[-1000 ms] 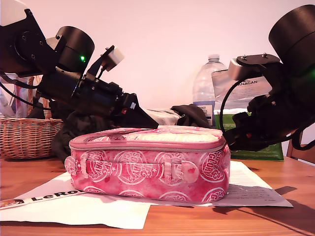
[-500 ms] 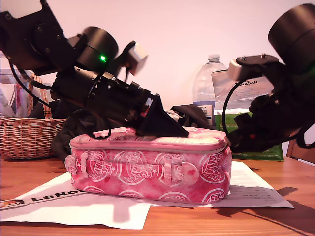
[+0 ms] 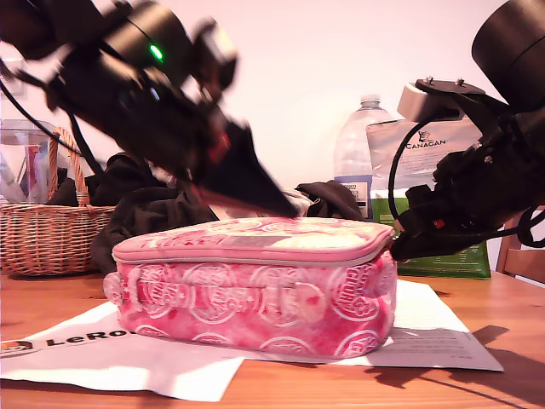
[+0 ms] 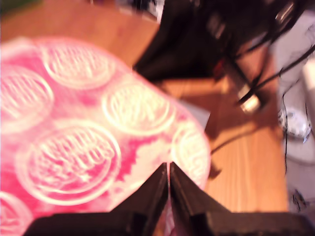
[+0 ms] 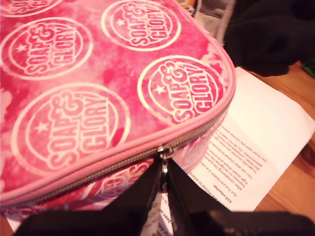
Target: Open the zipper in the zip bag in front of you
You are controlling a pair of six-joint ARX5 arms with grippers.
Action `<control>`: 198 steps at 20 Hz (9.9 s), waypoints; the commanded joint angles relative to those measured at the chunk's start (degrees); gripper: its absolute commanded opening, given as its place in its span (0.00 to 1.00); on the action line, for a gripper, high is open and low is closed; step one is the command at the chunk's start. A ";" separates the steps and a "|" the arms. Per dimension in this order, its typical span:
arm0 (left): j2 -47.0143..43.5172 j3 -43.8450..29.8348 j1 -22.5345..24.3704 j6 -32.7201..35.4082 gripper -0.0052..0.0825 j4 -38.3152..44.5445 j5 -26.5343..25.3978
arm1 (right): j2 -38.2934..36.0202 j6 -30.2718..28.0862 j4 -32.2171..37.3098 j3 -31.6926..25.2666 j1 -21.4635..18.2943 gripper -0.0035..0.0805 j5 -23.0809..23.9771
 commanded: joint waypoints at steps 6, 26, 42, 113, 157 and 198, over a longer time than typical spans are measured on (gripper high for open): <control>5.16 -0.20 -0.72 0.44 0.04 2.25 -4.15 | -1.33 0.09 -2.89 0.96 0.02 0.03 -2.23; 10.88 -0.17 -1.79 -2.58 0.04 9.62 -5.77 | -10.97 0.42 -20.72 1.64 2.78 0.03 -12.83; 4.42 -0.04 -1.79 -4.48 0.04 3.02 -4.83 | -10.97 0.46 -23.74 1.66 7.15 0.03 -14.38; -8.76 -0.07 10.08 -6.62 0.04 -12.74 -2.45 | -10.97 2.21 -32.59 8.02 -1.27 0.03 -9.64; 15.74 3.39 -2.64 -18.71 0.03 15.54 -6.29 | -10.97 4.76 -37.92 8.04 1.70 0.03 -26.29; -21.00 -15.80 -14.36 -22.01 0.03 8.07 -23.56 | -16.22 -12.39 -46.95 15.87 4.02 0.03 -13.51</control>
